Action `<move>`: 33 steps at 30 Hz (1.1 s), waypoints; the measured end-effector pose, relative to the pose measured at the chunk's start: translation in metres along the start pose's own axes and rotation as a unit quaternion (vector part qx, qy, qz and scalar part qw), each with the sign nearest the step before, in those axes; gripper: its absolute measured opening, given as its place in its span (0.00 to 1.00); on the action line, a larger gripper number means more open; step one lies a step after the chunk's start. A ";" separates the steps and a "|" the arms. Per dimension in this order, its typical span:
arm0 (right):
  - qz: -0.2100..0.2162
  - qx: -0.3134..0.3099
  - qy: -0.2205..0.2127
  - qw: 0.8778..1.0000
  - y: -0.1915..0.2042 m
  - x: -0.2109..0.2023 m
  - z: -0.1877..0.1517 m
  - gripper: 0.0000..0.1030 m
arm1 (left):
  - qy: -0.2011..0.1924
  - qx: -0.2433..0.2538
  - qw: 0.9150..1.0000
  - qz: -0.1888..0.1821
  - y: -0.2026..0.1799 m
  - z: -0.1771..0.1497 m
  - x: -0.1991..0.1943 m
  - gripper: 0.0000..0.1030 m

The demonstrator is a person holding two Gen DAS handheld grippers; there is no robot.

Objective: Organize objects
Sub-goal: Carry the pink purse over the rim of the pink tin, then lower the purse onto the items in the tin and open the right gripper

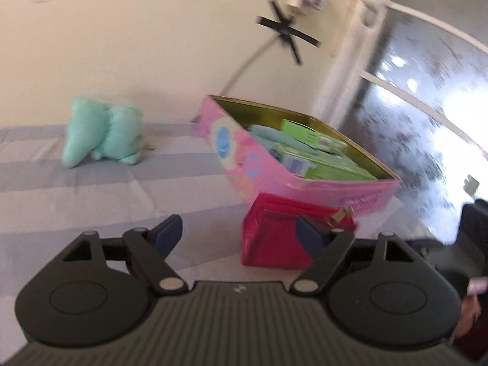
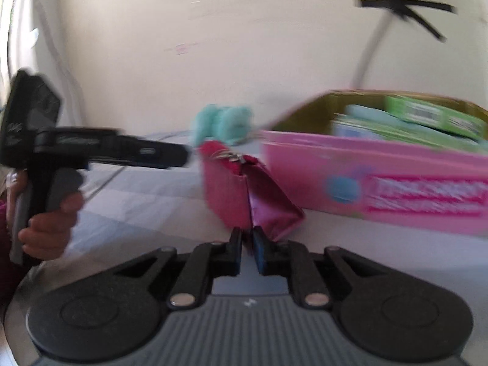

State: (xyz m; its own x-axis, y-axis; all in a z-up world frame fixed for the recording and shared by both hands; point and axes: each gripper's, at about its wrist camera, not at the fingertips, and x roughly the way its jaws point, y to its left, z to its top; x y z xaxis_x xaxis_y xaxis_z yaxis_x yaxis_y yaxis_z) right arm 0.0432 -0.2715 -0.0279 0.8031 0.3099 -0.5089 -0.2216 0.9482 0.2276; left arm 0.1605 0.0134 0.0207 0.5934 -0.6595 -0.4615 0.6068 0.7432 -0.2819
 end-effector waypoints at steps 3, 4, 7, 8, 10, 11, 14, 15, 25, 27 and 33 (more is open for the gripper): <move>-0.019 0.027 -0.015 0.999 -0.019 -0.010 -0.002 0.15 | 0.011 0.044 0.999 -0.025 -0.024 -0.002 0.013 0.80; -0.020 0.032 -0.019 0.999 -0.021 -0.013 -0.004 0.15 | 0.014 0.053 0.998 -0.032 -0.030 -0.004 0.017 0.78; -0.010 0.036 -0.027 0.999 -0.025 -0.010 0.000 0.16 | 0.022 0.080 0.996 -0.035 -0.044 -0.009 0.030 0.74; -0.008 0.029 -0.028 0.999 -0.023 -0.009 0.001 0.17 | 0.023 0.085 0.996 -0.032 -0.045 -0.010 0.033 0.67; -0.007 0.013 -0.031 0.999 -0.019 -0.006 0.000 0.24 | 0.034 0.084 0.995 -0.034 -0.044 -0.012 0.039 0.58; -0.010 0.005 -0.033 0.999 -0.016 -0.005 0.001 0.25 | 0.040 0.083 0.995 -0.037 -0.043 -0.013 0.042 0.47; -0.014 -0.011 -0.034 0.999 -0.011 0.005 0.005 0.28 | 0.049 0.083 0.995 -0.038 -0.042 -0.016 0.046 0.40; -0.013 -0.013 -0.031 0.999 -0.010 0.008 0.007 0.28 | 0.049 0.084 0.995 -0.036 -0.042 -0.016 0.044 0.40; -0.002 -0.063 -0.137 0.989 0.005 -0.041 0.026 0.23 | -0.025 0.108 0.994 -0.014 -0.082 0.023 -0.009 0.39; -0.016 -0.060 -0.155 0.986 -0.004 -0.045 0.040 0.24 | -0.034 0.115 0.993 -0.008 -0.094 0.040 -0.001 0.40; -0.072 -0.019 -0.141 0.987 -0.059 -0.043 0.068 0.27 | 0.008 0.126 0.992 -0.005 -0.128 0.070 0.073 0.43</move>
State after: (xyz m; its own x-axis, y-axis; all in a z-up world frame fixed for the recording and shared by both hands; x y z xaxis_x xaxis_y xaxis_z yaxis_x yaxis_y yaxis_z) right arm 0.0592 -0.3451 0.0375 0.9485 0.1450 -0.2816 -0.1102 0.9846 0.1360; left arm 0.1631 -0.1375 0.0821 0.5801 -0.6630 -0.4732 0.7264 0.6839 -0.0676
